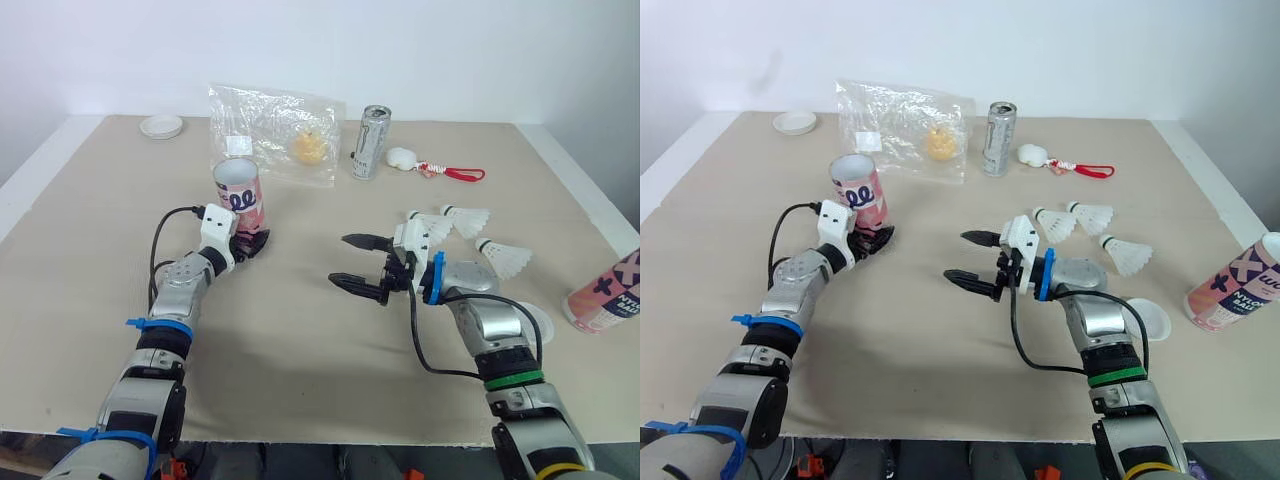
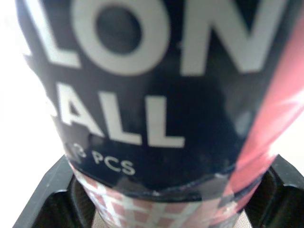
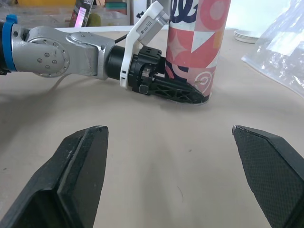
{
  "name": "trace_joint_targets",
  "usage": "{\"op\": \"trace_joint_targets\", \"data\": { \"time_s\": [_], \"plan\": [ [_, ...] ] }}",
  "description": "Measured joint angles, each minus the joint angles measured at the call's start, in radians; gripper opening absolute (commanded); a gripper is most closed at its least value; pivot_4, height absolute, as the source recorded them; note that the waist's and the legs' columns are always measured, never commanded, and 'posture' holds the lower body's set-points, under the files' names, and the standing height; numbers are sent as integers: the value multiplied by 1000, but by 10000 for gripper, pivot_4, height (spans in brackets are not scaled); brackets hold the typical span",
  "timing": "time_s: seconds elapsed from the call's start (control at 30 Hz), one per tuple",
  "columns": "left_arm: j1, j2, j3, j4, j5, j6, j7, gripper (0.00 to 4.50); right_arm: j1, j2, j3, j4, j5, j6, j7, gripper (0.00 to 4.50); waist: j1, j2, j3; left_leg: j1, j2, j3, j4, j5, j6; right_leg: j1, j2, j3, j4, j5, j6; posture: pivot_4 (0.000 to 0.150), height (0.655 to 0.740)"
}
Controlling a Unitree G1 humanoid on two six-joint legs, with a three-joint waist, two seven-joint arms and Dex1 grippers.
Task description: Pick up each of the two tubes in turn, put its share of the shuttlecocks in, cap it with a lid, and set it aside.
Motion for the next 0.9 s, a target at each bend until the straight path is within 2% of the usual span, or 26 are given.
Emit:
{"op": "trace_joint_targets", "data": {
  "time_s": [0.23,0.37,0.5,0.6,0.73,0.9],
  "plan": [
    [72,20,-5,-98,4,-6,-8,35065,48,-6,-11,-65,11,56,-46,45000,0,0,0,0,0,0,0,0,0,0,0,0,0,0,-1,1500,7400],
    [140,71,-65,-234,43,-6,-80,35065,122,-6,-62,-174,33,119,-148,45000,0,0,0,-1,0,0,-1,0,0,-1,0,0,0,0,-1,1500,7400],
    [196,149,-163,-422,69,13,-218,35065,207,26,-160,-324,58,226,-352,45000,2,0,0,-1,0,0,-1,0,0,-1,0,0,0,0,-2,1500,7400],
    [194,233,-243,-585,62,99,-380,35065,287,51,-261,-470,48,320,-578,45000,1,0,0,-1,0,1,-1,0,0,-1,-1,0,0,-1,-2,1500,7400],
    [164,277,-295,-647,59,173,-493,35065,329,64,-306,-556,25,379,-721,45000,-1,0,0,0,1,1,-1,0,0,-2,0,0,0,-2,1,1500,7400],
    [2,322,-389,-693,38,347,-702,35065,344,98,-318,-569,-7,425,-842,45000,-1,0,0,-1,1,2,-1,1,1,-2,0,1,0,-3,-1,1500,7400]
  ]
}}
